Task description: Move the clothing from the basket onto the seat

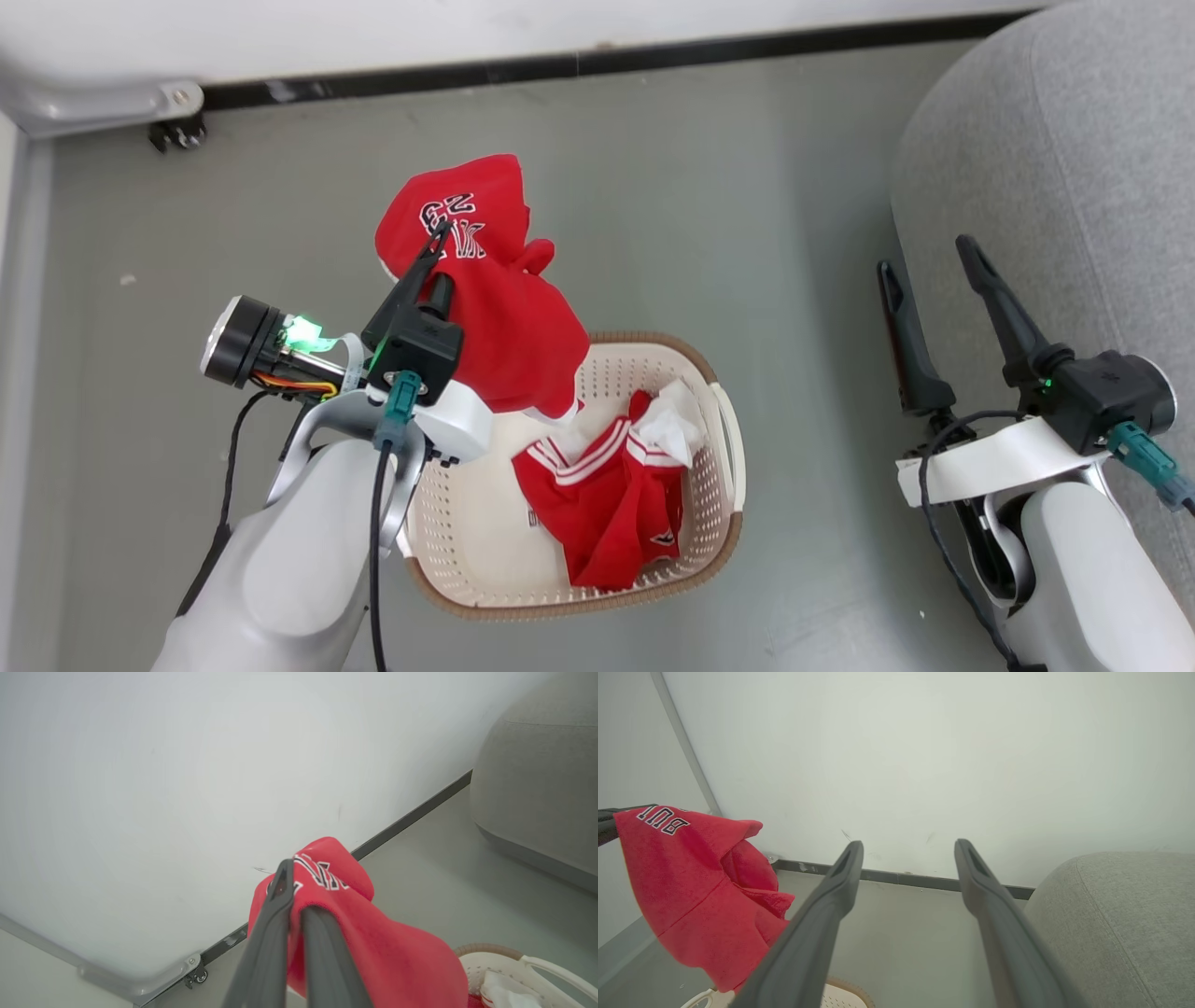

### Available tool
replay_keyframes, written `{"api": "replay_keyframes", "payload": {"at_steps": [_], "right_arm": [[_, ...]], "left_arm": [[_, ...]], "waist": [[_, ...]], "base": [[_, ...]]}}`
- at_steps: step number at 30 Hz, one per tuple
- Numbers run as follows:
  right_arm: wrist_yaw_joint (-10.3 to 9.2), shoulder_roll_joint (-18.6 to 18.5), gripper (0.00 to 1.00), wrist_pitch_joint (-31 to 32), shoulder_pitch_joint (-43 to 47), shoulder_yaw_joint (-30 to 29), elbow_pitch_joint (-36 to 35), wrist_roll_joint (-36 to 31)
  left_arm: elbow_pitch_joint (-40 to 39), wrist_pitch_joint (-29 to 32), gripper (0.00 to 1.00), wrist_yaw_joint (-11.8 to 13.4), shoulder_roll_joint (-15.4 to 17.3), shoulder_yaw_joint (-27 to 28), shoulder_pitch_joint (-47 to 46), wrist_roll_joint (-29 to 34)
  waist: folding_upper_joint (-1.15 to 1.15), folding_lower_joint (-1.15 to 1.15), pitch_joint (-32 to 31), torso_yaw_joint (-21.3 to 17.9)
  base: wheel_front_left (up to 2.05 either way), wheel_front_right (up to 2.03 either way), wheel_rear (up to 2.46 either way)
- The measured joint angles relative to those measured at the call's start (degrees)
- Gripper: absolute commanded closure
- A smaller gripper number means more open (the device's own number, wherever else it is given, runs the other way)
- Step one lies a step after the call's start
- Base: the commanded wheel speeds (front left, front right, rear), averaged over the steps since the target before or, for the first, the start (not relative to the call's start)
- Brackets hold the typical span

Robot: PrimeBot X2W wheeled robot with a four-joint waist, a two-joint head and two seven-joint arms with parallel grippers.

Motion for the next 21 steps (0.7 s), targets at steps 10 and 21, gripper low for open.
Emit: {"api": "replay_keyframes", "payload": {"at_steps": [10, 21], "right_arm": [[0.0, -1.59, 0.0, 0.01, 2.23, 5.12, 2.33, 0.0], [0.01, -5.21, 0.0, 1.56, 5.02, 13.44, 3.12, 0.69]], "left_arm": [[-2.85, 0.0, 1.0, -1.86, 0.87, -0.2, 1.62, -0.94], [-5.35, 0.0, 1.0, -4.32, 1.79, -1.63, 2.66, -1.34]], "waist": [[0.0, 0.0, -6.13, 1.32], [0.0, -0.01, -12.23, 2.44]], "base": [[0.0, 0.0, 0.0], [0.0, 0.0, 0.0]]}}
